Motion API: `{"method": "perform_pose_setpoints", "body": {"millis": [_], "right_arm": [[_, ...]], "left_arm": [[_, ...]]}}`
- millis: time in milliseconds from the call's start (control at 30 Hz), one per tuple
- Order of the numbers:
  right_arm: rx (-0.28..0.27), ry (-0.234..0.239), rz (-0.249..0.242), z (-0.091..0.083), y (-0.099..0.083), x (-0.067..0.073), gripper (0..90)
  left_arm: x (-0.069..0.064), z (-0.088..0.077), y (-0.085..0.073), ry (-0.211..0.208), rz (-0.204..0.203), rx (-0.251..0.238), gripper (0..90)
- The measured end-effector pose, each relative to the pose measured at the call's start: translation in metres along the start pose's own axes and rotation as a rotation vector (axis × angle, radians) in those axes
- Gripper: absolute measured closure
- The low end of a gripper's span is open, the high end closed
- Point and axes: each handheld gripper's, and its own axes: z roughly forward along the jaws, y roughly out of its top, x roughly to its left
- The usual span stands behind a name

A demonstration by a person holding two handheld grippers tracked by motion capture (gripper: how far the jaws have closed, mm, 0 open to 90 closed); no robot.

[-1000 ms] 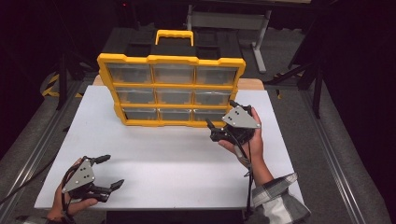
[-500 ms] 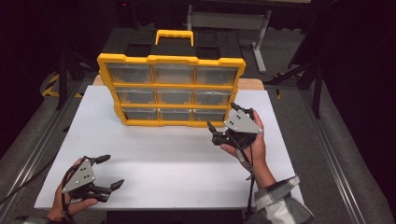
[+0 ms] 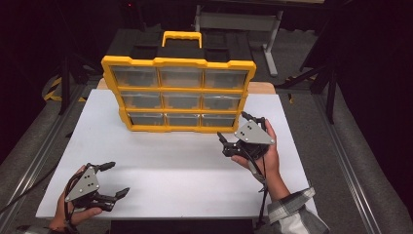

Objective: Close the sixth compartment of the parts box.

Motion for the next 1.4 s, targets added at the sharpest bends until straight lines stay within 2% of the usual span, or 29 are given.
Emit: {"method": "perform_pose_setpoints", "body": {"millis": [1400], "right_arm": [[0.064, 0.001, -0.051, -0.022, -0.031, 0.007, 10.0]], "left_arm": [[-0.001, 0.001, 0.000, -0.004, 0.002, 0.009, 8.1]]}}
